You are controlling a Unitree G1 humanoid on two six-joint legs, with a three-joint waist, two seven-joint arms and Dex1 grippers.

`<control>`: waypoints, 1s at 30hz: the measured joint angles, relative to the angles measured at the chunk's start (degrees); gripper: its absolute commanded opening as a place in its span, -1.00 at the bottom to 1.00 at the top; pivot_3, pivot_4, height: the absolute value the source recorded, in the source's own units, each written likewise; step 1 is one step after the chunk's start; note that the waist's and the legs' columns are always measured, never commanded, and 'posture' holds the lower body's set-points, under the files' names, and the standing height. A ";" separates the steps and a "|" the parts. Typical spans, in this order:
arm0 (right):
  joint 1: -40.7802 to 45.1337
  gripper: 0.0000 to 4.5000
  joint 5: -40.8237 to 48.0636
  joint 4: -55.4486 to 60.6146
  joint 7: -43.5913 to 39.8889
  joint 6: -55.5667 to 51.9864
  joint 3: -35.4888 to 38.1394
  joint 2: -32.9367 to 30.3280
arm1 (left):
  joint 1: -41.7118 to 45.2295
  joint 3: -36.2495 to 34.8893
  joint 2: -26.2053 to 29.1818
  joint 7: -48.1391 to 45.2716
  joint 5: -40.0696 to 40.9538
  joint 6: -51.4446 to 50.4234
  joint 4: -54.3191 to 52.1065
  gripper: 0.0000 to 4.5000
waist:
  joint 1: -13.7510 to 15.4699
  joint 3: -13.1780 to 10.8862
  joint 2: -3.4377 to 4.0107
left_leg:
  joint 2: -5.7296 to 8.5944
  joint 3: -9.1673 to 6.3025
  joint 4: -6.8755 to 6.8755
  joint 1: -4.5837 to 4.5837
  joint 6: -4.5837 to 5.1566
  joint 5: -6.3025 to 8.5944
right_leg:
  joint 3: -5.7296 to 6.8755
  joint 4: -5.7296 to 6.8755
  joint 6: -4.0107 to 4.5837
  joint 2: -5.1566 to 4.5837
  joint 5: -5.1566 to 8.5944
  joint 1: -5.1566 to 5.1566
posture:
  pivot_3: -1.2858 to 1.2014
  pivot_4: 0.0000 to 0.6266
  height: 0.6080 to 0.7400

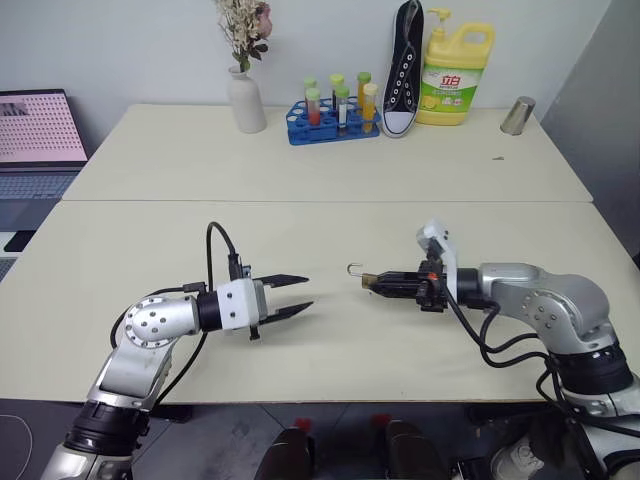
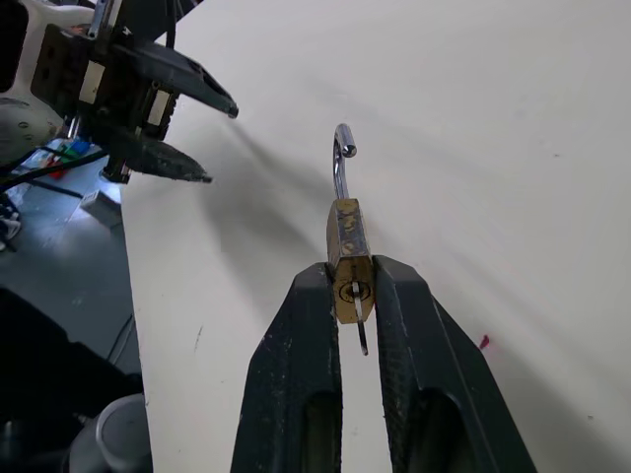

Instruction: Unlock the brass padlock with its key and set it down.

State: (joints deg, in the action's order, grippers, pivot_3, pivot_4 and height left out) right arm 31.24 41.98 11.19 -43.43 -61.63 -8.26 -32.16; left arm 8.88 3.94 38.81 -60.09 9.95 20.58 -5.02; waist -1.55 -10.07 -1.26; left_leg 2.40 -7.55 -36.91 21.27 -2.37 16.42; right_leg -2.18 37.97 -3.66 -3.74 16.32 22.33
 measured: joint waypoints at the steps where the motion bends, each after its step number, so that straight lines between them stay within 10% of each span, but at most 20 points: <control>1: 1.12 -0.94 -0.81 -2.70 0.16 -0.54 -1.46 1.53 | -1.17 0.32 -0.02 -0.09 -0.59 2.41 0.46 0.41 | -0.19 0.00 0.00 | -0.01 0.01 0.01 0.01 0.00 0.00 | -0.01 0.01 0.00 0.00 0.00 0.04 | 0.03 -0.52 1.00; 6: 3.09 -0.94 -3.62 -9.16 -0.23 -1.51 -4.65 3.75 | -2.66 0.37 -0.05 0.87 -1.32 5.07 0.69 1.00 | -0.19 0.00 0.02 | 0.01 -0.02 -0.10 0.59 -0.01 -0.01 | 0.02 0.13 0.03 0.00 -0.10 0.66 | 0.03 -0.52 1.00; 13: 7.19 -0.94 -8.76 -16.24 -3.25 -0.50 -8.68 4.17 | -2.86 0.91 -0.98 2.35 -1.27 3.77 -0.04 1.00 | -0.28 0.00 0.03 | 0.03 0.02 -0.09 0.69 -0.02 -0.02 | -0.02 0.15 0.06 0.02 -0.17 0.84 | 0.03 -0.52 1.00; 24: 1.27 0.78 -15.27 -6.39 -3.85 4.78 -5.71 -7.62 | 2.97 2.09 -4.91 6.97 2.30 -18.14 -1.11 1.00 | -0.15 0.02 0.03 | 0.07 0.01 -0.13 0.76 -0.03 -0.03 | 0.00 0.17 0.04 0.03 -0.19 0.86 | 0.03 -0.52 1.00; 30: -10.20 0.78 -15.55 8.86 -3.96 12.10 3.14 -12.96 | 3.42 3.66 -3.58 5.37 1.68 -24.23 -1.27 1.00 | -0.36 0.02 0.03 | 0.02 0.08 -0.15 0.73 -0.01 -0.01 | -0.04 0.22 0.04 0.07 -0.19 0.86 | 0.03 -0.52 1.00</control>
State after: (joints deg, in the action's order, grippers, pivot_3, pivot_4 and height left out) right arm 21.04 26.43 20.05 -47.40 -49.53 -5.12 -45.12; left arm 12.31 7.60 35.23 -54.72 11.63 -3.65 -6.29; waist -1.91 -10.05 -1.23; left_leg 2.42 -7.46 -37.05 22.00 -2.37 16.41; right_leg -2.22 38.18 -3.62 -3.66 16.13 23.18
